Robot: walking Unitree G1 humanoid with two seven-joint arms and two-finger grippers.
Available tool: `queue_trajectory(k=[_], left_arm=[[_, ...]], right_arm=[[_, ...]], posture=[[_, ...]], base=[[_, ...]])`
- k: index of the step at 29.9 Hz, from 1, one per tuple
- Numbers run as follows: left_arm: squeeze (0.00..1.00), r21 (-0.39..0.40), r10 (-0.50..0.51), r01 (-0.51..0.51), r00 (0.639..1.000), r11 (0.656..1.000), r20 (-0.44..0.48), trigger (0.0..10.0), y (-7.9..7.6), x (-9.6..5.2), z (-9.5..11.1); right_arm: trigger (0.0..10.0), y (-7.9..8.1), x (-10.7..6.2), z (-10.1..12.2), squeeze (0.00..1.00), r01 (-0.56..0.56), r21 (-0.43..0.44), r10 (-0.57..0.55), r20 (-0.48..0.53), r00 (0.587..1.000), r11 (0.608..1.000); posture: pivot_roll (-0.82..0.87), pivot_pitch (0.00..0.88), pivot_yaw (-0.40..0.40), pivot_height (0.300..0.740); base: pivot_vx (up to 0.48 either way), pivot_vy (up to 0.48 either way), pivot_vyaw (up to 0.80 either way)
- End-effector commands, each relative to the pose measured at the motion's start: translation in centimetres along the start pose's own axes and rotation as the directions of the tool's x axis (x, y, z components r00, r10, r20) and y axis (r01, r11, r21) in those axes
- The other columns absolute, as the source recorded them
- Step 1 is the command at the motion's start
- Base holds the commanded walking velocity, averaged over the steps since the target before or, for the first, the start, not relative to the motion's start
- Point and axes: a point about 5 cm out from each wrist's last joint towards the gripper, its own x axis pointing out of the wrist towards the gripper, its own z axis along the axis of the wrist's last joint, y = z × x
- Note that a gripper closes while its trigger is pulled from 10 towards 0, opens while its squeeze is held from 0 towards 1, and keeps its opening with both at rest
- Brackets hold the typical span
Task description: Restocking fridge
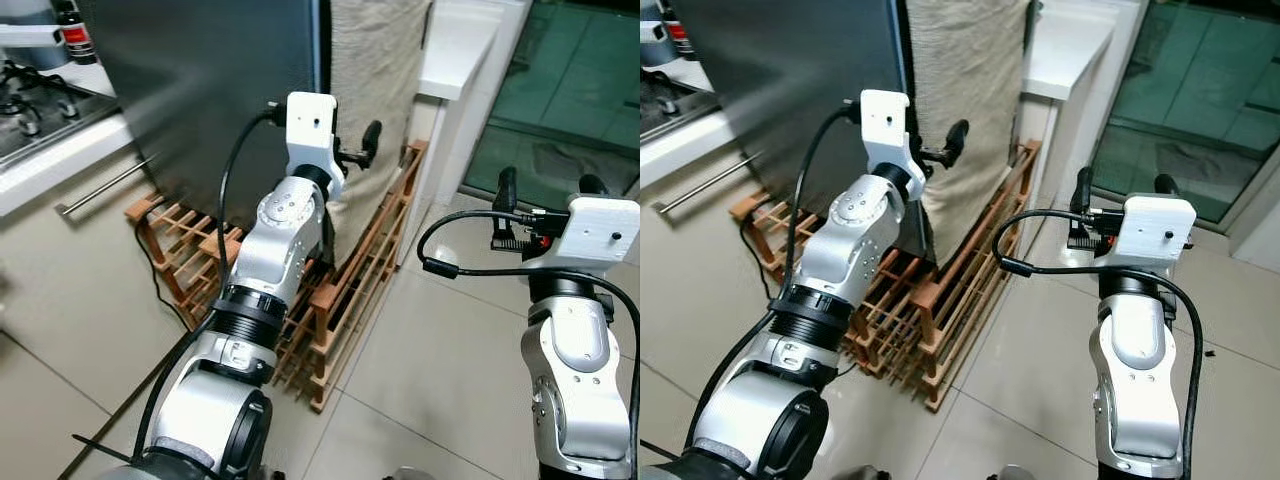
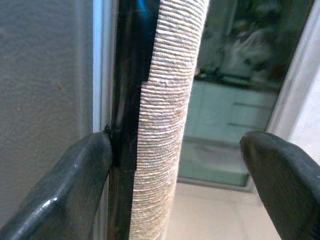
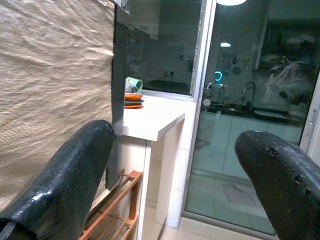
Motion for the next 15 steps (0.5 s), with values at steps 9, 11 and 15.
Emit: queue_trajectory(k=[9, 11, 15], left_arm=[[0.0, -0.315, -0.399, 0.429, 0.903, 0.847, 0.158, 10.0, -7.3, -0.2, 1.8], [0.0, -0.335, -0.492, 0.537, 0.843, 0.774, 0.215, 10.0, -8.7, -0.8, 2.4], [0.0, -0.343, -0.588, 0.656, 0.755, 0.673, 0.291, 10.0, -9.8, -1.6, 3.3]], right_arm=[[10.0, 0.1, 0.3, 0.5, 0.0, 0.018, 0.002, -0.018, 0.014, 1.0, 1.0], [10.0, 0.2, 0.5, 0.7, 0.0, 0.023, 0.007, -0.023, 0.026, 0.999, 1.0], [10.0, 0.0, 0.7, 0.8, 0.0, 0.035, 0.005, -0.035, 0.035, 0.999, 0.999]], posture=[[-0.25, 0.0, 0.077, 0.711], [-0.26, 0.0, 0.088, 0.711], [-0.27, 0.0, 0.095, 0.711]], base=[[0.0, 0.0, 0.0], [0.0, 0.0, 0.0], [0.0, 0.0, 0.0]])
